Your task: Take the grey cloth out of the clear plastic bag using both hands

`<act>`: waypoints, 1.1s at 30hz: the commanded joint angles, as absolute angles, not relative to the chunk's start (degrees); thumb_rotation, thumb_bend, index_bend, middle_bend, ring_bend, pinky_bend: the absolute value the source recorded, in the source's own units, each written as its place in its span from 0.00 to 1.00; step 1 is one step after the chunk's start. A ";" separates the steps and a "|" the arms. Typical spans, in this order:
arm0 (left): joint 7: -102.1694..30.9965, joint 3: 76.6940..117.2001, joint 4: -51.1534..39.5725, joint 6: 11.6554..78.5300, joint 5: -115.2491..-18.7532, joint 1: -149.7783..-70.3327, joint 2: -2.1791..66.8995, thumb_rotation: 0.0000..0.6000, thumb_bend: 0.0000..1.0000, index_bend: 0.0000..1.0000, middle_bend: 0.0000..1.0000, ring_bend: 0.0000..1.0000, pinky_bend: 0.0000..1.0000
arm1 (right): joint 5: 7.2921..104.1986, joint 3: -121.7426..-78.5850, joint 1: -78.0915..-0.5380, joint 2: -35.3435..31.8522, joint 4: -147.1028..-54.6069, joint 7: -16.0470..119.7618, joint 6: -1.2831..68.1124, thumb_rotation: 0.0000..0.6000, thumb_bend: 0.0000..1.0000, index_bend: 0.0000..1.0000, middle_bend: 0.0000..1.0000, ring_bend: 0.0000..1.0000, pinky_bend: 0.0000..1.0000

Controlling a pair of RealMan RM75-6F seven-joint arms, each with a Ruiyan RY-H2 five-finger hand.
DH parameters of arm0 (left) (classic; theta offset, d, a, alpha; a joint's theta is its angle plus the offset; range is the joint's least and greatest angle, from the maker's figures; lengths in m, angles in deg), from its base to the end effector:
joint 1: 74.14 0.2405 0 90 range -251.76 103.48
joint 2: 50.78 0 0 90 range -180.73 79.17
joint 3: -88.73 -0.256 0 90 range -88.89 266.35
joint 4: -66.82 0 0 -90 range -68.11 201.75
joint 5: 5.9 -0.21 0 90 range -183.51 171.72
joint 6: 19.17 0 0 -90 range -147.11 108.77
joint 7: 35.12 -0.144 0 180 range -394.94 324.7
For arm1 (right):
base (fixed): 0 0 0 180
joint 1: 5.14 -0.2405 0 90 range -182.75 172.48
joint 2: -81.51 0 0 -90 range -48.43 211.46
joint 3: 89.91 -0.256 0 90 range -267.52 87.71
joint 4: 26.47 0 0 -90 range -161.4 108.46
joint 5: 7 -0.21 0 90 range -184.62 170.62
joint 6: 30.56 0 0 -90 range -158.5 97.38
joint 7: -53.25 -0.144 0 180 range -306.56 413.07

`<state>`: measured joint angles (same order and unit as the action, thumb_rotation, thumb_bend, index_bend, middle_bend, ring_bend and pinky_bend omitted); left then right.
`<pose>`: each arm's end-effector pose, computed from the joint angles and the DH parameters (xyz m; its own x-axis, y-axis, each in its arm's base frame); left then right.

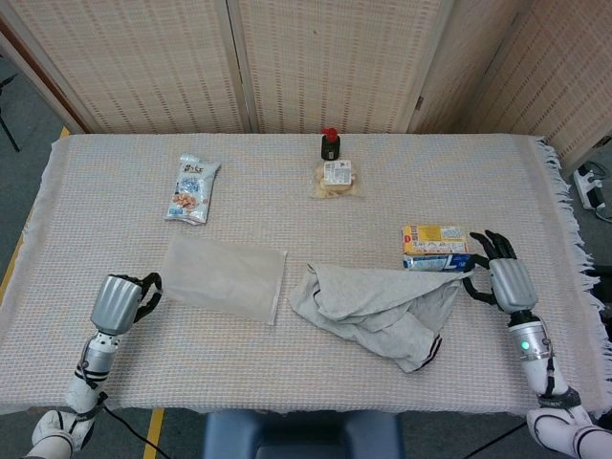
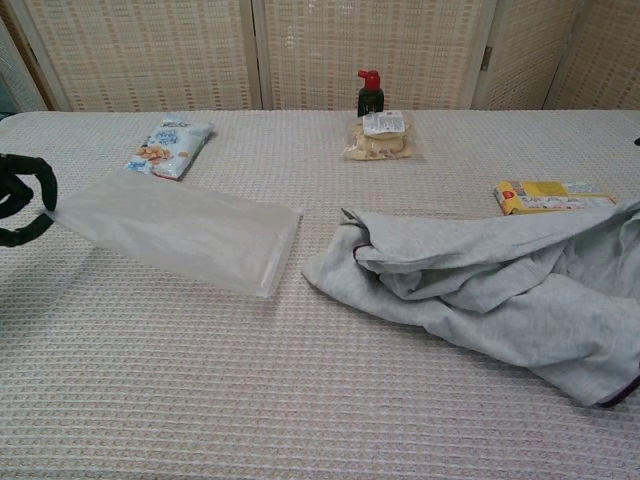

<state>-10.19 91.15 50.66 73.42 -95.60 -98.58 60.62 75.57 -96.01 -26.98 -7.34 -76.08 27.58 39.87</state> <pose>-0.3059 0.2995 0.0293 0.3914 -0.2558 0.8839 0.8144 -0.3509 -0.4622 -0.3513 -0.3062 0.0793 0.2500 -0.0517 0.9669 -0.9662 -0.0789 0.2456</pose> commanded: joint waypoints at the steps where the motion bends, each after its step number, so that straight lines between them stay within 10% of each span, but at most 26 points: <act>1: -10.30 91.73 50.85 73.05 -94.72 -97.58 59.48 1.00 0.54 0.77 1.00 1.00 1.00 | 74.48 -96.91 -26.59 -6.81 -75.03 26.80 39.53 1.00 0.53 0.71 0.12 0.00 0.00; 9: -10.89 91.04 49.75 72.34 -94.88 -96.76 58.79 1.00 0.53 0.76 1.00 1.00 1.00 | 73.85 -97.08 -26.40 -6.37 -74.52 25.82 38.04 1.00 0.53 0.67 0.10 0.00 0.00; 15: -12.34 90.22 44.39 68.95 -95.04 -96.67 57.13 0.99 0.23 0.38 1.00 0.98 1.00 | 75.19 -95.83 -25.85 -3.41 -78.48 24.37 37.64 1.00 0.26 0.02 0.00 0.00 0.00; 18: -11.97 90.28 37.62 68.39 -94.95 -96.64 54.28 0.82 0.17 0.29 0.87 0.85 0.94 | 75.12 -95.79 -24.92 -0.29 -82.84 26.34 38.66 1.00 0.12 0.00 0.00 0.00 0.00; 25: -19.26 90.17 5.97 56.87 -90.52 -96.73 36.35 0.64 0.14 0.22 0.33 0.22 0.41 | 72.29 -96.47 -20.07 9.42 -98.87 41.04 44.70 1.00 0.05 0.00 0.00 0.00 0.00; 29: -27.54 90.02 -13.33 50.30 -83.45 -95.51 22.72 0.64 0.15 0.23 0.25 0.12 0.27 | 69.37 -96.27 -16.32 13.56 -108.74 53.93 49.33 1.00 0.05 0.00 0.00 0.00 0.00; 33: -41.46 90.94 -19.53 58.28 -76.45 -89.82 19.63 0.63 0.16 0.25 0.24 0.11 0.19 | 69.89 -94.80 -12.97 13.94 -113.44 62.50 54.72 1.00 0.05 0.00 0.00 0.00 0.00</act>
<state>-27.19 90.37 -8.49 57.33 -85.35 -94.64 29.29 71.01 -95.86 -17.09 11.31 -107.19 54.71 49.14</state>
